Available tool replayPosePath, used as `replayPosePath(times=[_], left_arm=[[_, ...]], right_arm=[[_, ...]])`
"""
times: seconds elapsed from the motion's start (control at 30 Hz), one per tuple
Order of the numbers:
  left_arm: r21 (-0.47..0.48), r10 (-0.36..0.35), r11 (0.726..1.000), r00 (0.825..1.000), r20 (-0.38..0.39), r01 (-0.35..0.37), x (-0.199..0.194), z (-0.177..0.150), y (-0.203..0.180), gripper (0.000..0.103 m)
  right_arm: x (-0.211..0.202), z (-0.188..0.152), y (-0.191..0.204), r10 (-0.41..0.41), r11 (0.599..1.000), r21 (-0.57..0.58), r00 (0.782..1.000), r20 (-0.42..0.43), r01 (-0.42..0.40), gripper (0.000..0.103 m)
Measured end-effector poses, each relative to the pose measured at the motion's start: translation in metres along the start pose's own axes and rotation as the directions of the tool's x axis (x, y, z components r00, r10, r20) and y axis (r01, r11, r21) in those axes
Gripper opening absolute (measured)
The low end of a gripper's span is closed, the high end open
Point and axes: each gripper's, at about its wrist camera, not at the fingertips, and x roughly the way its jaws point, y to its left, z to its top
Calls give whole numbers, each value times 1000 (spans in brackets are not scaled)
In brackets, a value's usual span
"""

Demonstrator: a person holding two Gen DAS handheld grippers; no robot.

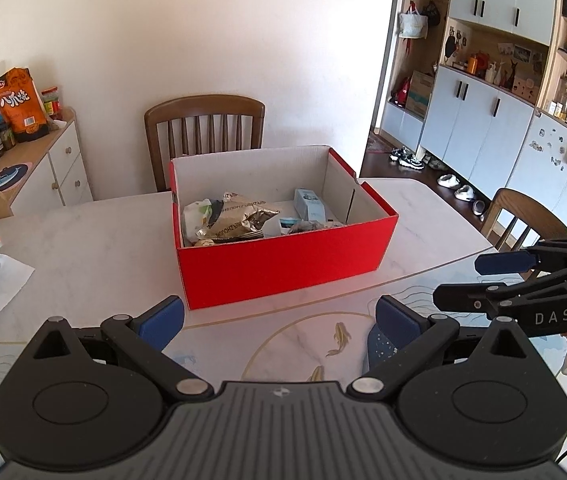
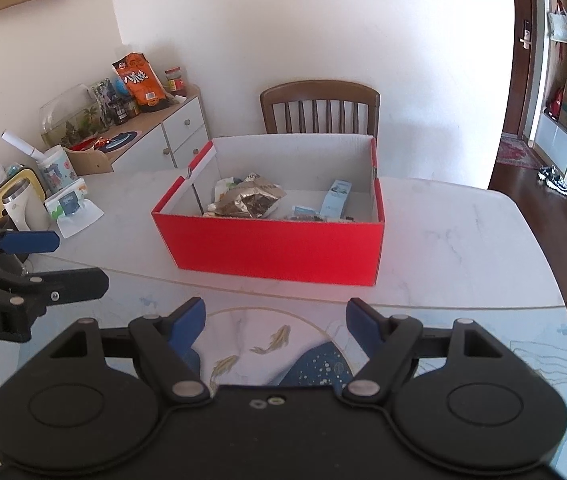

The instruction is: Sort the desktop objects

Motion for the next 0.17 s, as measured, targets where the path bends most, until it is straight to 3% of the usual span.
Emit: replayPosePath(times=[0.17], left_arm=[[-3,1,1000,1000,-6,-1,0,-2,1,102]], right_arm=[[-1,-4,-2,-3,1000,11,1000,-9,3,77]])
